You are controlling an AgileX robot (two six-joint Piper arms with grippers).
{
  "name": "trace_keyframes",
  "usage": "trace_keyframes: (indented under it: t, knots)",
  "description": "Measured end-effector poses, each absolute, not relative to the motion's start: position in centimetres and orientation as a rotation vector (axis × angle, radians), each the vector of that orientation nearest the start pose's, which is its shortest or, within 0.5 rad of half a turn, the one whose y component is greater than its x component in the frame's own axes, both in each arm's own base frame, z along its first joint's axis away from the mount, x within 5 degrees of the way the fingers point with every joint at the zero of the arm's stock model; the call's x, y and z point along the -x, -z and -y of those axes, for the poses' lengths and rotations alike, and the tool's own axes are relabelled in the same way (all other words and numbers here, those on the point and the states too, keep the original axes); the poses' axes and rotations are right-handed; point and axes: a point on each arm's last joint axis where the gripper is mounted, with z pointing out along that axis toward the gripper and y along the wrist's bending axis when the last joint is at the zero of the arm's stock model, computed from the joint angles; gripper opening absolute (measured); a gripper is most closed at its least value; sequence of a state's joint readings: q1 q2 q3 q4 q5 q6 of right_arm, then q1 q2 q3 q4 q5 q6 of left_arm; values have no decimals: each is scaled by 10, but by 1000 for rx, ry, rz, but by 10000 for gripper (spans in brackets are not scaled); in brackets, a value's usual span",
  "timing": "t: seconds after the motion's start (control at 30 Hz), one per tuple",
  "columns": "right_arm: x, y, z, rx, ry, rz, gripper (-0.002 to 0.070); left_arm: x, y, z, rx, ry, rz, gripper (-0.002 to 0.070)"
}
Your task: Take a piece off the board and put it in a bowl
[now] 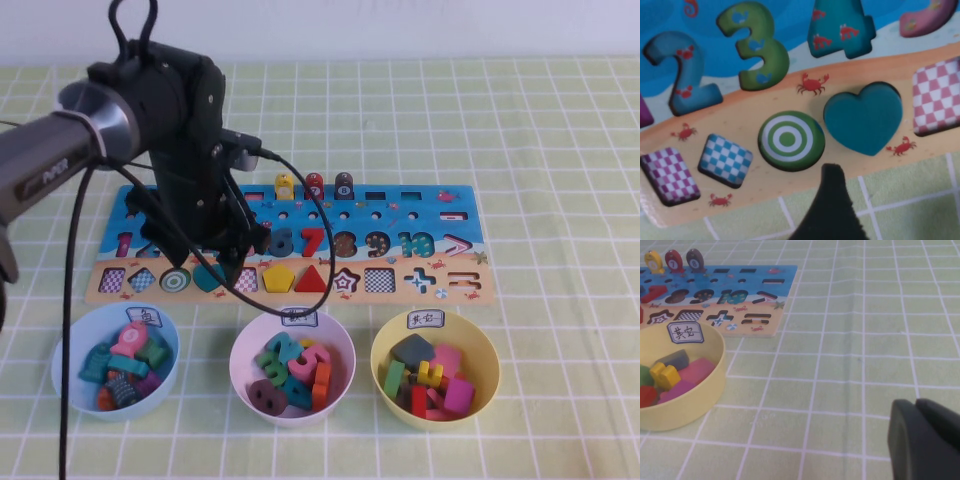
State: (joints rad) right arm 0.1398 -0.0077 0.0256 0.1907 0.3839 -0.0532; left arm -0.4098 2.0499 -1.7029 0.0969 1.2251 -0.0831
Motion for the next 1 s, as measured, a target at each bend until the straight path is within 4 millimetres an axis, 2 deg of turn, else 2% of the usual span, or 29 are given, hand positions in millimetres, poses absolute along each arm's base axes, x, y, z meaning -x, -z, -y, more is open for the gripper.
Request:
trace_keyframes:
  t: [0.17, 0.47, 0.67, 1.0]
  knots:
    - [-51, -171, -14, 64, -248, -1885, -17, -392, -210, 160, -528, -115, -3015, 503]
    - [-51, -171, -14, 64, -248, -1885, -17, -397, -209, 147, -465, -93, -3031, 503]
    - [-51, -171, -14, 64, -248, -1885, -17, -399, -207, 149, -481, -51, -3015, 503]
    - [-51, -171, -14, 64, -248, -1885, -17, -404, -185, 153, -509, -38, -3046, 501]
